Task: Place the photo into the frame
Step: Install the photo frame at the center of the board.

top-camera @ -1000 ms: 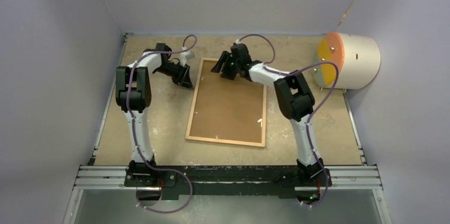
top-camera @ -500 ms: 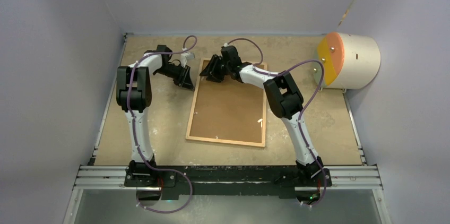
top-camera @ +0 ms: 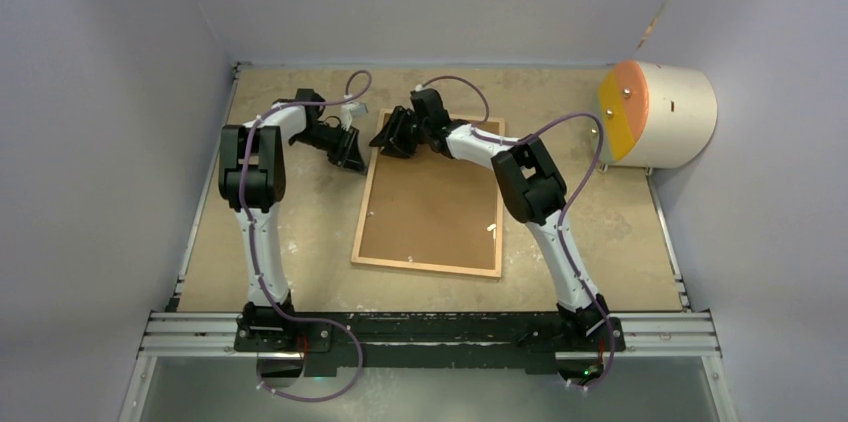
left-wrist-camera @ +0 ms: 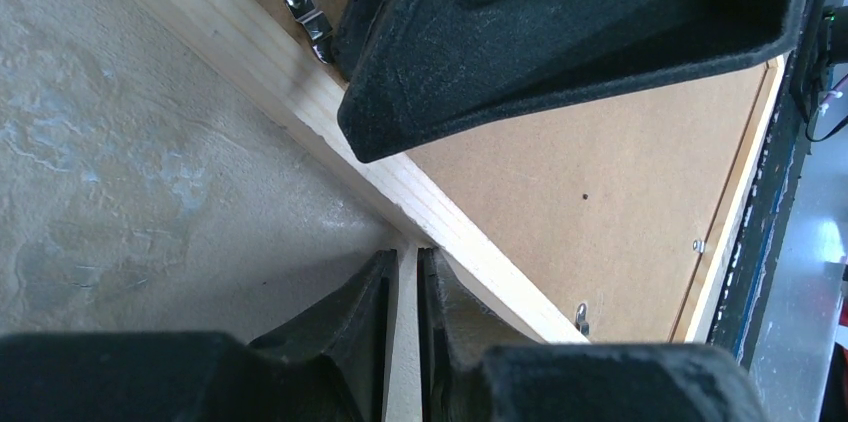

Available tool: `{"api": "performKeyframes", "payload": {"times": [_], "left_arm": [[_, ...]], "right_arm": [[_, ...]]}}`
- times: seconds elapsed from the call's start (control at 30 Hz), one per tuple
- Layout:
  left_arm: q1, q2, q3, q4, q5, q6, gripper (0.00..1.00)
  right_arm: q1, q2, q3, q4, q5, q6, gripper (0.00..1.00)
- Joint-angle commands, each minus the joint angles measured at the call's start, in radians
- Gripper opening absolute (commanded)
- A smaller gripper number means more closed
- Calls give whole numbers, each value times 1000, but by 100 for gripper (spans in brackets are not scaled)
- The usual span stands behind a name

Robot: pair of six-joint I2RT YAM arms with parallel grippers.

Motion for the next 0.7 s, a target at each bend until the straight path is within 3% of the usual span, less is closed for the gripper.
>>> {"api": "performKeyframes", "payload": {"times": [0.0,0.3,0.67], "left_arm": [[-18,-9,-34,18,-24,35,17],[-19,-21,-39,23,-31,40,17],[-18,-26,-50,25,-35,42,17]], "right_arm": [[6,-2,28,-52,27,-24,47],[-10,-106,-89,-78,44,-76,47],[-14,-47,-19,-56,89,-59,46]]}}
